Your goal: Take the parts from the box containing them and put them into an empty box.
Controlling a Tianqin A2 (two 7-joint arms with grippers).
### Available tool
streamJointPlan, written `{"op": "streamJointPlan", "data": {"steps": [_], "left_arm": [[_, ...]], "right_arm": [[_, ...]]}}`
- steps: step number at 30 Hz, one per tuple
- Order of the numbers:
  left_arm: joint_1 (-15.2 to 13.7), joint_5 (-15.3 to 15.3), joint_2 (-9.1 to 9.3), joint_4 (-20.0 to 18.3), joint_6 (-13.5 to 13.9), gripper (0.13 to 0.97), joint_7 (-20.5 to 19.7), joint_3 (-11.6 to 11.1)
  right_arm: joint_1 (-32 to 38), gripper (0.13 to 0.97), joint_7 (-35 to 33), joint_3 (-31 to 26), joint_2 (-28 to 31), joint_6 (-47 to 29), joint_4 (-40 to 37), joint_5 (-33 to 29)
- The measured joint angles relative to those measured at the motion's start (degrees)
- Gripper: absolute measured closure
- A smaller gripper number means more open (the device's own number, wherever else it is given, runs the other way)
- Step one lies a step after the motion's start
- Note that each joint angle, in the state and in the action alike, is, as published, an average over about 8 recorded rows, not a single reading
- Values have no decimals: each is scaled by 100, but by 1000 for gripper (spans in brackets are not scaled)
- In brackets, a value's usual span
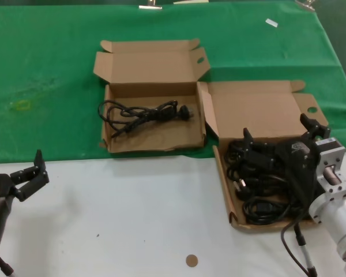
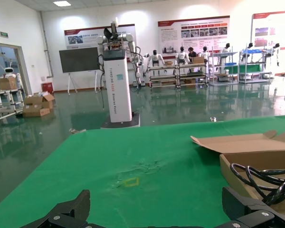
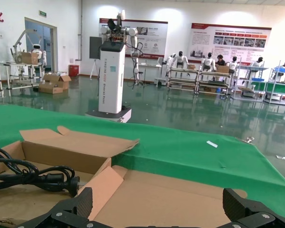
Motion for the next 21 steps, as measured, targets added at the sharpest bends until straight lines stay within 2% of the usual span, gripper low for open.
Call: {"op": "streamJointPlan", "data": {"steps": [21], "left_arm": [[0, 0, 0, 0, 0, 132, 0, 0]], "right_arm": [[0, 129, 0, 0, 0, 0, 0, 0]]}}
